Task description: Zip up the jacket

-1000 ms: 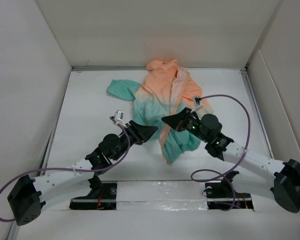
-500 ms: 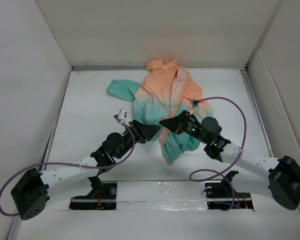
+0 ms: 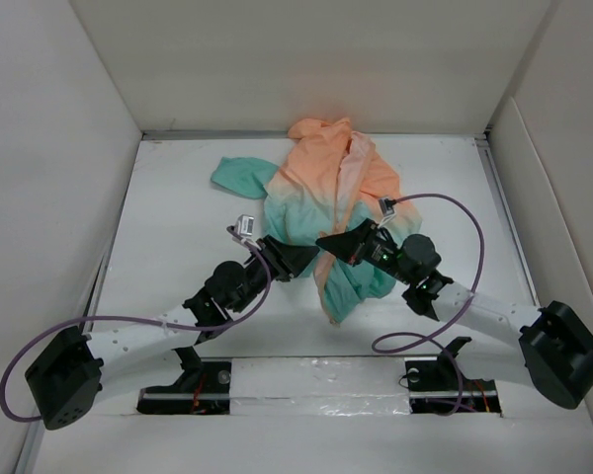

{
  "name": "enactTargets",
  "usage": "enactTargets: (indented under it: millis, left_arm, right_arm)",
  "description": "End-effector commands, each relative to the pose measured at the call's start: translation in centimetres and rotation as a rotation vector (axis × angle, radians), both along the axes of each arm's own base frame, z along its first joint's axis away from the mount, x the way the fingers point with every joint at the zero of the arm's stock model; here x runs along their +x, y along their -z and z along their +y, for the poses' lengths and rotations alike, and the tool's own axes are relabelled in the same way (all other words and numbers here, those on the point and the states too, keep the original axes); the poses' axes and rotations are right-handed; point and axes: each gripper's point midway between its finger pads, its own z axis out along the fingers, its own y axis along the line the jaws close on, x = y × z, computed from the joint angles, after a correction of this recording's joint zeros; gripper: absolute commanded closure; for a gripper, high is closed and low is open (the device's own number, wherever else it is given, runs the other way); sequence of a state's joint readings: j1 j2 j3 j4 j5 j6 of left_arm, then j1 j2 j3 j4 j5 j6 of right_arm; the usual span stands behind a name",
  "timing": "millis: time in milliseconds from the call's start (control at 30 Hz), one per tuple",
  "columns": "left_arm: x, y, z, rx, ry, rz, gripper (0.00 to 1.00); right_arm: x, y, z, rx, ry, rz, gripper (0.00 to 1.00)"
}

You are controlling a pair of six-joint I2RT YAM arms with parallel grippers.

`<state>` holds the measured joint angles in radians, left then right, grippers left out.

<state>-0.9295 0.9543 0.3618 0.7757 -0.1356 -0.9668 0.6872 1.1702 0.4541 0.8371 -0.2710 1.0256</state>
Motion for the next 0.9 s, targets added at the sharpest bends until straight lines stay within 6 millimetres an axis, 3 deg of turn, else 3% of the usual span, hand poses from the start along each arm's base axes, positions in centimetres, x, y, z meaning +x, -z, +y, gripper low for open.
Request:
enactTargets:
  millis: [0,300,600,767,867]
  left_arm:
    - [0.0,-3.5,-0.1,-0.091,0.000,-0.077,0.66]
    - [0.0,-3.5,-0.6,-0.099,0.018,-0.074,0.76]
    - [-0.4,-3.5,-0.9,-0.116,0.028,-0.077,0.75]
    - [-0.1,-4.0,-0.8,-0.101,0.013,-0.088,0.95]
    - [-0.1,-4.2,-0.5,-0.100,0.004,-0.092,1.00]
  right_arm:
    - [-0.5,-2.6,-0.2,0.071,-0.017,-0.077,1.00]
    - [-0.6,-3.1,-0.5,0.096,-0.005,-0.084,1.00]
    - [-0.5,-3.2,-0.5,0.140,-0.010,-0.075,1.00]
    - [-0.6,-3.1,-0.4,0.147,-0.016,-0.074,1.00]
    - [-0.5,-2.9,-0.5,0.141,-0.006,-0.067,1.00]
